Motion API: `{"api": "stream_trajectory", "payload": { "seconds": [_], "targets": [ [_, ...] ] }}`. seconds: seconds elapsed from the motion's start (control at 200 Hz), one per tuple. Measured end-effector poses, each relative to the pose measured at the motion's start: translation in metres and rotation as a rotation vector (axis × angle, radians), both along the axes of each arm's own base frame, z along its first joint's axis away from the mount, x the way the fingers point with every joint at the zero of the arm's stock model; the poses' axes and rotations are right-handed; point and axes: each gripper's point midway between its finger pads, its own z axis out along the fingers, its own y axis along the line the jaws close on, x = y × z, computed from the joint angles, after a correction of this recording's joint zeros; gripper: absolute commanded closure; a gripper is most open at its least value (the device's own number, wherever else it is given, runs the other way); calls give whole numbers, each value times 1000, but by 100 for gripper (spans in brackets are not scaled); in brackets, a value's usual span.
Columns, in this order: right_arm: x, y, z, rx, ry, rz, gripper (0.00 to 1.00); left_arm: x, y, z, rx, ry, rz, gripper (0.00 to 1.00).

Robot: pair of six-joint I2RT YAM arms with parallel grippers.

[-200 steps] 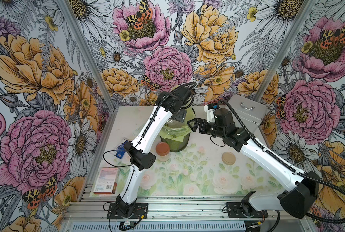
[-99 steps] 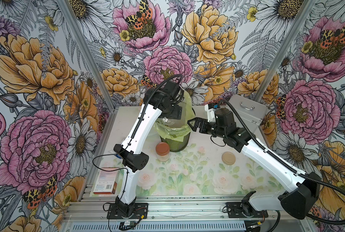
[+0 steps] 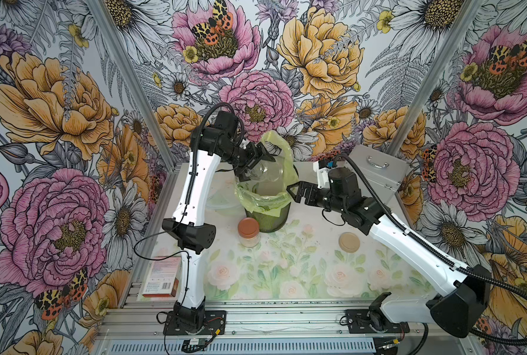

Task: Empty moldy rice from jars
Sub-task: Move the trash bin to the center of the board, then place the jar at the center of the board.

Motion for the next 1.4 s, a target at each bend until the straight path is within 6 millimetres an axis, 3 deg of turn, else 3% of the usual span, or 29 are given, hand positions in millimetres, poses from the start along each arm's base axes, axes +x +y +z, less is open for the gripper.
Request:
{"api": "stream_trajectory", "payload": {
  "seconds": [0.265,0.5,0.615,0.921,1.161,1.266,1.401],
  "targets": [
    [-1,-1,4,6,-10,-1,0,9,34,-10,18,55,87,100],
    [-3,1,6,14,-7,13,0,14,16,29,-56,-108,47,100],
    [-5,4,16,46,-6,28,0,19,7,28,-77,-123,28,100],
    [-8,13,73,204,-28,64,0,28,-3,27,-122,-199,22,100],
    [-10,19,80,295,38,66,0,-4,-3,34,-324,-319,104,100],
    [-10,21,85,336,56,61,0,-2,8,34,-453,-374,188,100],
    [-9,24,96,396,57,61,0,5,8,42,-542,-436,210,100]
  ]
}}
